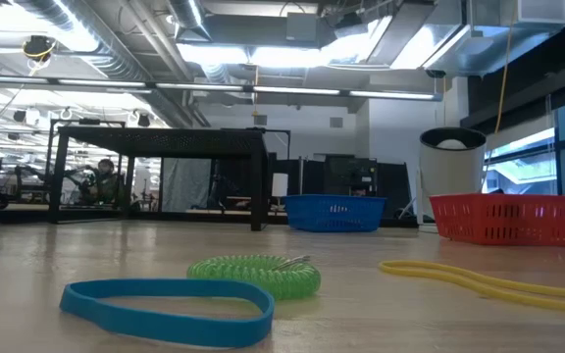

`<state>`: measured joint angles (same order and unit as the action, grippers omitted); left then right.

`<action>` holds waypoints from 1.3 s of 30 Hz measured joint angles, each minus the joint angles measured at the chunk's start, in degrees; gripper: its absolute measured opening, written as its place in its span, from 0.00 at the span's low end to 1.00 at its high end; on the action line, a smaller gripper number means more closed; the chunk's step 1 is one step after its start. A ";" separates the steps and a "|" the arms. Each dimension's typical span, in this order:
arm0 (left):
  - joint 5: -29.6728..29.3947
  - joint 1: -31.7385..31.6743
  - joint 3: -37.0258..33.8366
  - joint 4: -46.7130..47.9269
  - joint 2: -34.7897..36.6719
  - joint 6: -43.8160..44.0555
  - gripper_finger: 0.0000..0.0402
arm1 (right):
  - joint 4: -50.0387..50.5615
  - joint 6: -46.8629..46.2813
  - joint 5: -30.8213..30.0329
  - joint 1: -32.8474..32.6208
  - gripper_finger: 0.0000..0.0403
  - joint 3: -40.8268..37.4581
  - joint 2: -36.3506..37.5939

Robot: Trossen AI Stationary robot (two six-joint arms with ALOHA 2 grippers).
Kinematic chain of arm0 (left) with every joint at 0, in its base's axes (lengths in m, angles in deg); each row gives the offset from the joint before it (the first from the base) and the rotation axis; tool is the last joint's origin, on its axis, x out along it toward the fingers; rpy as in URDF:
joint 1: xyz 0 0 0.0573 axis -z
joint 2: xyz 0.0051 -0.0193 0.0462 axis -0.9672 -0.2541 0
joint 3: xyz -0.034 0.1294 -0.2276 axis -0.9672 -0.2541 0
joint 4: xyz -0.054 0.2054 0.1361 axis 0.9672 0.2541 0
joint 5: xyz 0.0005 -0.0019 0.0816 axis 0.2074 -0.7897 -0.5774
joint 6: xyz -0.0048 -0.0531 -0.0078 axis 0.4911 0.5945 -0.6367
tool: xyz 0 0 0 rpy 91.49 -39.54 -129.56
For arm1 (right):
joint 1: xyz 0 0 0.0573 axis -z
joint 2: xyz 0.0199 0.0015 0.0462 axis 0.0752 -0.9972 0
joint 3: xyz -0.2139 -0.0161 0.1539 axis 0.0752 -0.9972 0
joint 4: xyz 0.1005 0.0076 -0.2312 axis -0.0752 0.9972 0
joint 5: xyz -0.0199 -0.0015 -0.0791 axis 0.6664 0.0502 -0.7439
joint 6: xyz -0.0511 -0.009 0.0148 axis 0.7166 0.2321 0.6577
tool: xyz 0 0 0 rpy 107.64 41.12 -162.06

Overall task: Pick & Place Office Desk Supplies
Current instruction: Put the yellow rubber band into the red bin

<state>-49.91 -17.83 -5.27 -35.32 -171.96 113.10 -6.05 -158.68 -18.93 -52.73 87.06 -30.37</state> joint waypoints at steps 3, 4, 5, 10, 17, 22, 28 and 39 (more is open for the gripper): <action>-0.71 -0.13 -0.02 0.13 0.00 -0.08 0.14 | 0.01 0.00 0.00 0.00 0.38 0.00 0.00; -0.80 -0.17 -0.02 0.25 0.00 -0.23 0.10 | 0.01 0.00 -0.01 0.00 0.38 0.00 0.00; -0.95 -0.23 -0.02 0.40 0.00 -0.31 0.07 | 0.01 0.00 -0.09 0.00 0.38 0.00 0.00; -2.65 -0.84 -0.04 0.68 0.02 0.99 0.01 | 0.01 0.21 -1.77 0.00 0.38 0.00 0.00; -18.18 -1.59 -0.94 2.75 1.03 0.58 0.01 | 0.00 1.10 -4.95 0.00 0.38 0.00 0.00; -32.51 -2.14 -0.61 4.74 3.06 0.31 0.01 | -0.18 1.49 -10.52 0.04 0.38 0.00 0.02; -46.88 -6.03 -0.62 4.45 4.85 -4.77 0.01 | -1.20 1.64 -17.71 0.96 0.38 0.00 0.02; -54.97 -15.36 -0.55 -5.09 7.10 -17.62 0.01 | -14.79 15.88 -30.34 6.03 0.38 0.00 0.02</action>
<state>-104.88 -33.19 -5.81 -40.41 -164.86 95.48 -20.84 -142.80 -49.27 -46.70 87.06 -30.35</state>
